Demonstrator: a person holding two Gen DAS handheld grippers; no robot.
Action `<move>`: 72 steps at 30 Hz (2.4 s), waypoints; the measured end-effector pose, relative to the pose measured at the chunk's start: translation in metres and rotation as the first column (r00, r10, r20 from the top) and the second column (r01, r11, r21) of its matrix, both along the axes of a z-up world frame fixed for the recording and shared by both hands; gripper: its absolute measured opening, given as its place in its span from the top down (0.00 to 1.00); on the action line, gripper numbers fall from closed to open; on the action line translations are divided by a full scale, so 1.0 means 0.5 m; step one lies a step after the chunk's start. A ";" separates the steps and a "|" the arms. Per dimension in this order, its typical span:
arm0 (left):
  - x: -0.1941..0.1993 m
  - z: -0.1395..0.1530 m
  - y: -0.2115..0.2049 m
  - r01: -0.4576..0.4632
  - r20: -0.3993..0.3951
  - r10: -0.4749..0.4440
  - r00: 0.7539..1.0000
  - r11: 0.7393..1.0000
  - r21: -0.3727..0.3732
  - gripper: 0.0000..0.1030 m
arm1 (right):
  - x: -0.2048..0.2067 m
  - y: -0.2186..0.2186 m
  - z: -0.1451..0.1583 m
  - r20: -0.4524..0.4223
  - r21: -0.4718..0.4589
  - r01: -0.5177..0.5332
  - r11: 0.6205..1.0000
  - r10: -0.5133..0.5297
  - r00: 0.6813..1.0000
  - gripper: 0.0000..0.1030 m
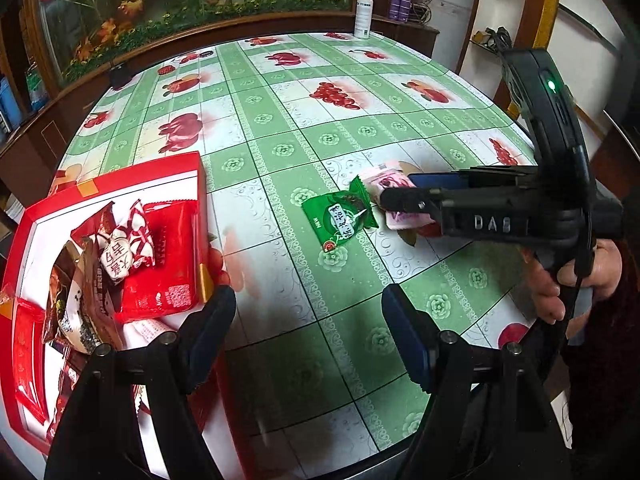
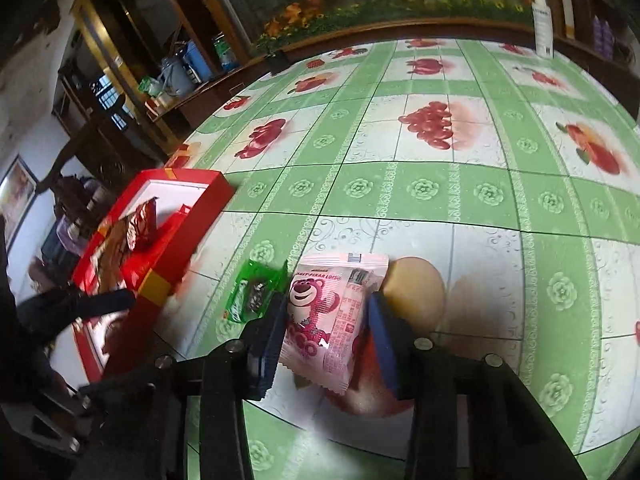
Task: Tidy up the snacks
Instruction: 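Grasp the pink bear-print packet with the right tool while the left grasps the green packet, then move both held packets over the tray and open both tools to drop them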
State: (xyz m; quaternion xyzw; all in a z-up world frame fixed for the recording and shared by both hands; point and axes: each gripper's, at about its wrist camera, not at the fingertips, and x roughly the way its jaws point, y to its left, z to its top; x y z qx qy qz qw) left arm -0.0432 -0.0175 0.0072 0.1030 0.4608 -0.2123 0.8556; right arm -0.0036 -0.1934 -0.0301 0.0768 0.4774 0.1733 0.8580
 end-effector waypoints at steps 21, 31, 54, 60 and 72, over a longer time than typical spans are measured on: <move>0.138 -0.055 -0.080 -0.053 -0.143 0.049 0.989 0.998 -0.020 0.27 | -0.024 -0.092 0.002 0.018 -0.077 0.069 0.995 -0.068 0.998 0.60; 0.125 -0.064 -0.095 -0.007 -0.022 0.007 1.000 1.000 0.014 0.63 | -0.024 -0.097 0.001 0.015 -0.059 0.071 0.996 -0.070 0.997 0.60; 0.016 0.073 0.091 -0.090 0.118 0.111 0.987 0.981 -0.170 0.68 | -0.069 0.064 0.086 0.257 0.097 -0.150 0.984 0.121 0.959 0.63; 0.005 0.072 0.200 -0.204 0.121 0.226 0.966 0.963 -0.174 0.68 | -0.064 0.180 0.100 0.283 0.093 -0.246 0.965 0.211 0.935 0.63; -0.006 0.060 0.336 -0.339 0.124 0.369 0.921 0.917 -0.213 0.68 | -0.043 0.377 0.122 0.312 0.073 -0.368 0.927 0.329 0.891 0.63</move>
